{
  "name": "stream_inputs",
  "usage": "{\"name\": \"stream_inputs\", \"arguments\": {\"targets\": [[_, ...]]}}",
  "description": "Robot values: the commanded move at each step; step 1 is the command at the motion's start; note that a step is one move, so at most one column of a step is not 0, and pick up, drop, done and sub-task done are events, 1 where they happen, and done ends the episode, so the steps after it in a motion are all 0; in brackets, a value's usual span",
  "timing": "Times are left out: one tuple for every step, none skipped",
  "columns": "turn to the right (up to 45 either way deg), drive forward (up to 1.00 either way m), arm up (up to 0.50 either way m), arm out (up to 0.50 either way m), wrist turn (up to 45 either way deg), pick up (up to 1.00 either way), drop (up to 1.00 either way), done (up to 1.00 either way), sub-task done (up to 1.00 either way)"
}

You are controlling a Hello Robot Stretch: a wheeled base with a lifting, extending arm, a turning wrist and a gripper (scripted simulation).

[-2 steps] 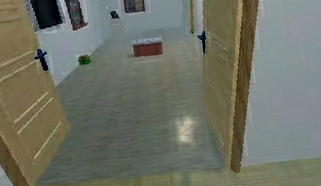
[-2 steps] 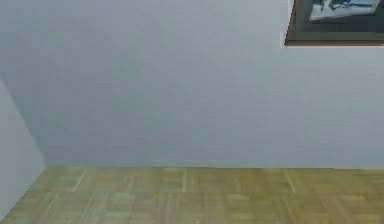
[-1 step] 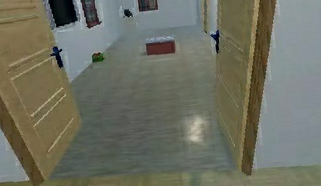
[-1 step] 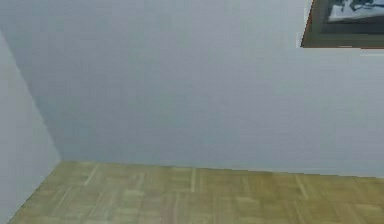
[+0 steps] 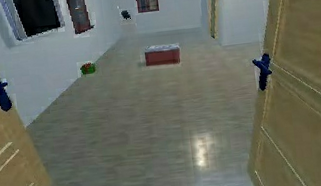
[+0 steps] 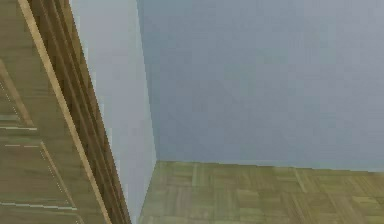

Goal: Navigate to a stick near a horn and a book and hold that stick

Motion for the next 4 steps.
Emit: {"name": "stream_inputs", "arguments": {"targets": [[3.0, 0.00, 0.00, 0.00, 0.0, 0.00, 0.00, 0.00, 0.00], [-42.0, 0.00, 0.00, 0.00, 0.0, 0.00, 0.00, 0.00, 0.00], [0.0, 0.20, 0.00, 0.00, 0.0, 0.00, 0.00, 0.00, 0.00], [45.0, 0.00, 0.00, 0.00, 0.0, 0.00, 0.00, 0.00, 0.00]]}}
